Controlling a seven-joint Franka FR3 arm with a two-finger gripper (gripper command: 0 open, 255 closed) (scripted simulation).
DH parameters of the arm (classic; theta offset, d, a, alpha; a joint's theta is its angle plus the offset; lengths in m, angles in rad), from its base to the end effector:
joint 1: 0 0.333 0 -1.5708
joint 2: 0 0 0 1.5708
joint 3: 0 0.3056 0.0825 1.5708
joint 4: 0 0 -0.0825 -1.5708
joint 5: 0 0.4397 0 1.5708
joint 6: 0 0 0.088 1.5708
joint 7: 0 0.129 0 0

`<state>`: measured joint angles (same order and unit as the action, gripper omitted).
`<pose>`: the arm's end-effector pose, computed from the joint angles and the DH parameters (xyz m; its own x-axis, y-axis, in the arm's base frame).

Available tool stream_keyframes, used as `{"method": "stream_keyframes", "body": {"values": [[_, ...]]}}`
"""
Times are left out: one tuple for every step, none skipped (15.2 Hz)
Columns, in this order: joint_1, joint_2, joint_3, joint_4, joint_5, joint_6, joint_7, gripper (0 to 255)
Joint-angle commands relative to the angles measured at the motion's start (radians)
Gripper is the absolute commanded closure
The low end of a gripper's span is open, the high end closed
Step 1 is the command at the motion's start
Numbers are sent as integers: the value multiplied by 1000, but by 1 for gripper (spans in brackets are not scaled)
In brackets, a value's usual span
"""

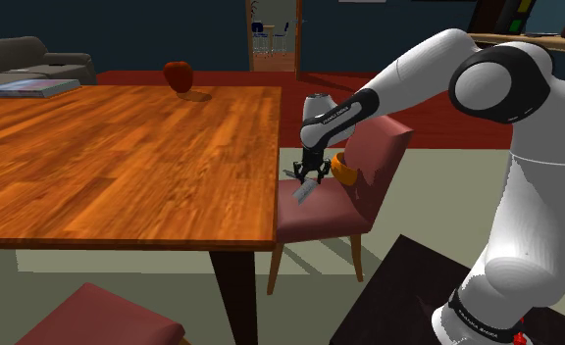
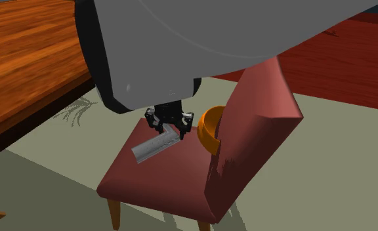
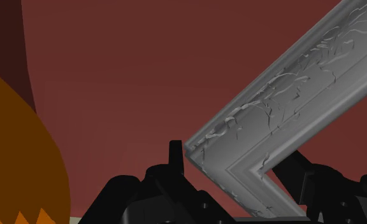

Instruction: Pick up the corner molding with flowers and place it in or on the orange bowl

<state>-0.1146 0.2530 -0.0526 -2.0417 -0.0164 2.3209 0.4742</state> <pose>0.6229 -0.1057 0.2524 0.8085 -0.5874 0.0350 -0.5881 -0.8087 0.0106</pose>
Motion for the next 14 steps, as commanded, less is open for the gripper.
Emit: {"method": "stream_keyframes", "body": {"values": [[0,1,0,-1,0,0,0,255],[0,1,0,-1,0,0,-1,255],[0,1,0,0,0,0,-1,255],[0,1,0,0,0,0,-1,255],[0,1,0,-1,0,0,0,255],[1,-7,0,3,0,-12,0,255],[1,-15,0,7,-1,-24,0,255],[1,-23,0,11,-1,-35,0,255],[1,-30,0,16,-1,-47,0,255],[1,-37,0,21,-1,-59,0,255],[1,-44,0,26,-2,-71,0,255],[1,-51,0,31,-2,-83,0,255],[1,-57,0,36,-2,-95,0,255],[2,-64,0,42,-2,-108,0,255]]}}
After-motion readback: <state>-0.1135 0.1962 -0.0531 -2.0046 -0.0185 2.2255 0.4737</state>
